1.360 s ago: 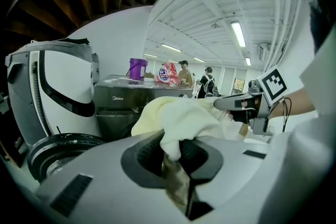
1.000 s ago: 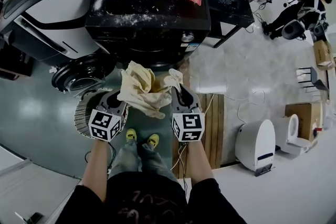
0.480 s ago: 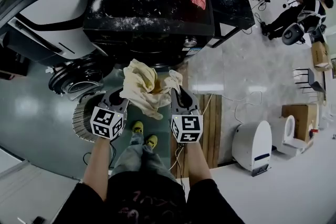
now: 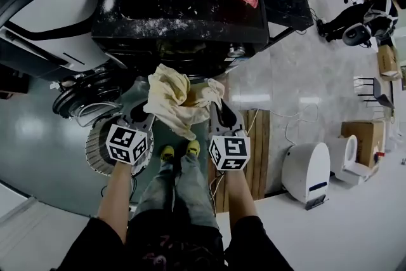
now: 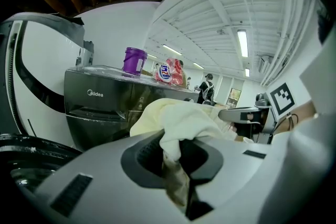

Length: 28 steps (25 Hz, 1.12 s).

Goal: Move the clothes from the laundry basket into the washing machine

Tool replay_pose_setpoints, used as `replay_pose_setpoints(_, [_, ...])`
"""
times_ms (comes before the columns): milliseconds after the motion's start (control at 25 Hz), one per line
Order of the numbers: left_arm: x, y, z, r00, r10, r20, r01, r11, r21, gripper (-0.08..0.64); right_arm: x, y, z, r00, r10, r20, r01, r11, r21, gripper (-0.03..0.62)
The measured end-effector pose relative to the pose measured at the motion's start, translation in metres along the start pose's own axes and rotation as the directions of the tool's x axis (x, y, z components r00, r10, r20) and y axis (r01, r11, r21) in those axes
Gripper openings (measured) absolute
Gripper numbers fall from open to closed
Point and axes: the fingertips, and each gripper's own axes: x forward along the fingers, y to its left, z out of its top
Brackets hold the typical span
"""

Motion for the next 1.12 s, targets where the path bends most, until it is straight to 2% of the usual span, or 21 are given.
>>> replay_pose_setpoints(520, [0.070,0.047,-0.034,0.996,0.087,-0.012,-0.088,0.994,-0.059,0.054,0.083,-0.040,-0.043,0.998,0.055,-0.033,-0.053,0.997,0.048,0.057])
replay_pose_setpoints(840, [0.104,0.077,-0.071,0.993,0.114,-0.008,-0.114,0.990,-0.080,0.054,0.131,-0.049,-0.079,0.997,0.071,-0.039,-0.070,0.996,0.048,0.057])
replay_pose_setpoints(1120, [0.129,0.105,-0.100,0.991,0.126,0.039,-0.121,0.986,-0.117,0.055,0.163,-0.051,-0.111,0.997,0.071,-0.020,-0.070,0.996,0.055,0.057])
